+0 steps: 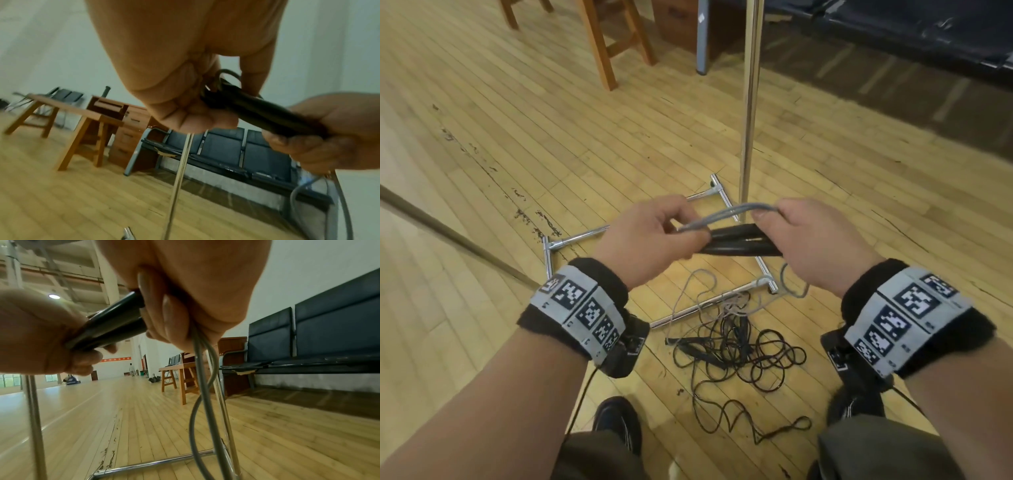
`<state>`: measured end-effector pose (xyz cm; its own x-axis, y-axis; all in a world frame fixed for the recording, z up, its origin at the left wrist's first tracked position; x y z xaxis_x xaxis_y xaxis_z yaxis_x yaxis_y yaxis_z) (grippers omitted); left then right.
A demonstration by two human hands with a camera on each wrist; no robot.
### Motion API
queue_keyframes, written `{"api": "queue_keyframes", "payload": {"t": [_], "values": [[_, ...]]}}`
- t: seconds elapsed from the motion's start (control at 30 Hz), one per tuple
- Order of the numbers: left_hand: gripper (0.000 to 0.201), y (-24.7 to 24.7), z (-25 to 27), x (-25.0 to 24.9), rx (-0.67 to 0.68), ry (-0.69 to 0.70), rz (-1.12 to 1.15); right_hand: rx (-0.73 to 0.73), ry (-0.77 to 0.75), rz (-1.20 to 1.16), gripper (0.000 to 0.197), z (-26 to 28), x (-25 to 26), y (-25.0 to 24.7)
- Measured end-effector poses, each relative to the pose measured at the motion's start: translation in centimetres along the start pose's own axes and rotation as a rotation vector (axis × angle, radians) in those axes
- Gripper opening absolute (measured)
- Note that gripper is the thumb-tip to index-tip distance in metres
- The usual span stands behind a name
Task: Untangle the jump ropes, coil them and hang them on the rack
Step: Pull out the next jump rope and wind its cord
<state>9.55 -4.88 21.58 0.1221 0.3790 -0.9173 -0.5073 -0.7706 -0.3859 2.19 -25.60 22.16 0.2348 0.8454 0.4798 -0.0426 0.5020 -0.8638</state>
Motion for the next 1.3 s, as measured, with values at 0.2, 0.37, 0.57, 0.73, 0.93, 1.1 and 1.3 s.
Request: {"api": "queue_keyframes", "payload": {"t": [0.2,0.37,0.57,0.73,0.93,1.1,1.3], "values": [[0.038,3.9,1.2,0.5,0.389,-0.072,-0.523,0.215,-0.137,0.185,0.040,0.6,2.6,3.0],[0.022,4.6,1.6,1.9,0.416,-0.143,-0.297,0.192,-0.123,0.170,0.035,0.8,3.3,4.2],[0.025,4.4,1.3,1.3,0.340,-0.072,-0.284,0.090,-0.085,-0.013,0.021,0.7,3.5,2.7],[0.030,4.6,1.3,0.9,0.339,-0.044,-0.280,0.118,-0.070,-0.006,0.024,0.7,3.7,2.9],[0.020,5.0,1.6,1.0,0.397,-0.110,-0.180,0.120,-0.101,0.029,0.025,0.9,3.8,3.0],[0.029,5.2,1.6,1.0,0.381,-0.050,-0.408,0.168,-0.170,0.103,0.021,0.7,2.6,1.1],[0.018,5.6,2.1,1.8,0.404,-0.019,-0.578,0.190,-0.273,0.162,0.022,1.2,0.9,-1.1]]}}
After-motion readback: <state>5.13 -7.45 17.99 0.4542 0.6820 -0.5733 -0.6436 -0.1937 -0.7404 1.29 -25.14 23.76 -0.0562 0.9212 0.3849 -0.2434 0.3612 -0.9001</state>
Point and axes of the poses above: each hand's wrist, its own z-axis away from the middle knuckle, its own y-axis out of the palm, x = y × z, the point moved 5 cm from there along -z, towards the middle knuckle, and after that the axes turned 9 degrees about z, right-handed, at the moved point
